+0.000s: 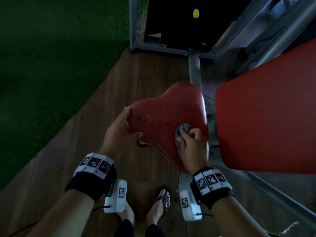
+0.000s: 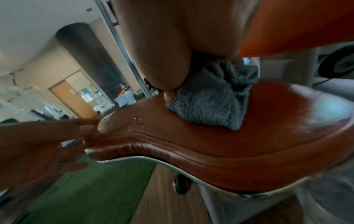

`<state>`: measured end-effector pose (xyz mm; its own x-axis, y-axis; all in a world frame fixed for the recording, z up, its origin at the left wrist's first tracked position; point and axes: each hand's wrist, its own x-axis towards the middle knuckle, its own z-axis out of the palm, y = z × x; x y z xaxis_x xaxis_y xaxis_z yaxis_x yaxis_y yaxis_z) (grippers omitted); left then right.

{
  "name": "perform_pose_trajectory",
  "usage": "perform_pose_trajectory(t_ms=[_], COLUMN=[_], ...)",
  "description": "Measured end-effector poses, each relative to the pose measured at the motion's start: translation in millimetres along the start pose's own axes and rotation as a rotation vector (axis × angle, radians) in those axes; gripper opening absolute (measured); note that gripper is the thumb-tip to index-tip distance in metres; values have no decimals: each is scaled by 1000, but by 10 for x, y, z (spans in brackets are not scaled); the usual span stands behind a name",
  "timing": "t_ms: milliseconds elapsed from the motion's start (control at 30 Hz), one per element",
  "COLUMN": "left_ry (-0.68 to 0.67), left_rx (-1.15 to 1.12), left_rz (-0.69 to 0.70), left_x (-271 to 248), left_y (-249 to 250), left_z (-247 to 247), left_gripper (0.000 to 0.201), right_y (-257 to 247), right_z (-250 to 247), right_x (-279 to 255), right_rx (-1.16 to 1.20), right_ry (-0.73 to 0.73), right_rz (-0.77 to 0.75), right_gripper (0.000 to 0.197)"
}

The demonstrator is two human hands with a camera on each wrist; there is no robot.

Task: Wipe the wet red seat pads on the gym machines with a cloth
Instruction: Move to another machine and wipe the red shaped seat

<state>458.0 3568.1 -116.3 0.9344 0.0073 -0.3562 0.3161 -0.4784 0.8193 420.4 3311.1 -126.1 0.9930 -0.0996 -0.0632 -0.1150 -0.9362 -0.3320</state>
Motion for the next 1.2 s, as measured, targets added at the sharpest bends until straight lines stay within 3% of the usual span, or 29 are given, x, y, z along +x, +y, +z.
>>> perform_pose_trajectory(t_ms=[100, 267, 333, 433, 500, 567, 700, 800, 967, 1100, 1200], left_ry=[15, 26, 35, 77, 33, 31, 61, 13, -15, -9, -34], left_rx=[-29, -192, -190, -171, -371, -405, -192, -216, -761, -742, -644], left_rz=[3, -30, -10, 18, -12, -9, 46, 10, -183, -177, -113], left_x=[9, 59, 67, 52, 36, 29, 43, 39, 18, 24, 7], left_y=[0, -30, -25, -11, -4, -23, -65, -47, 116, 74, 10], left_z=[-8, -27, -52, -79, -78, -69, -54, -77, -98, -61, -43], left_gripper=[90, 69, 61, 49, 51, 53, 52, 52, 47, 45, 53], right_y=[-226, -250, -112, -6, -94, -258, -411, -270, -94, -328, -408], right_z=[18, 30, 3, 16, 62, 86, 82, 37, 60, 119, 140], right_x=[40, 0, 55, 261, 393, 403, 86, -25, 308, 477, 379], right_rx=[27, 39, 55, 82, 32, 3, 29, -9, 46, -43, -72], right_ry=[-58, -118, -98, -48, -48, -44, -65, -102, -54, -43, -2], right_rz=[-9, -194, -173, -12, 102, 116, -124, -202, -37, 121, 0], right_gripper=[43, 55, 52, 41, 40, 40, 54, 53, 41, 42, 44])
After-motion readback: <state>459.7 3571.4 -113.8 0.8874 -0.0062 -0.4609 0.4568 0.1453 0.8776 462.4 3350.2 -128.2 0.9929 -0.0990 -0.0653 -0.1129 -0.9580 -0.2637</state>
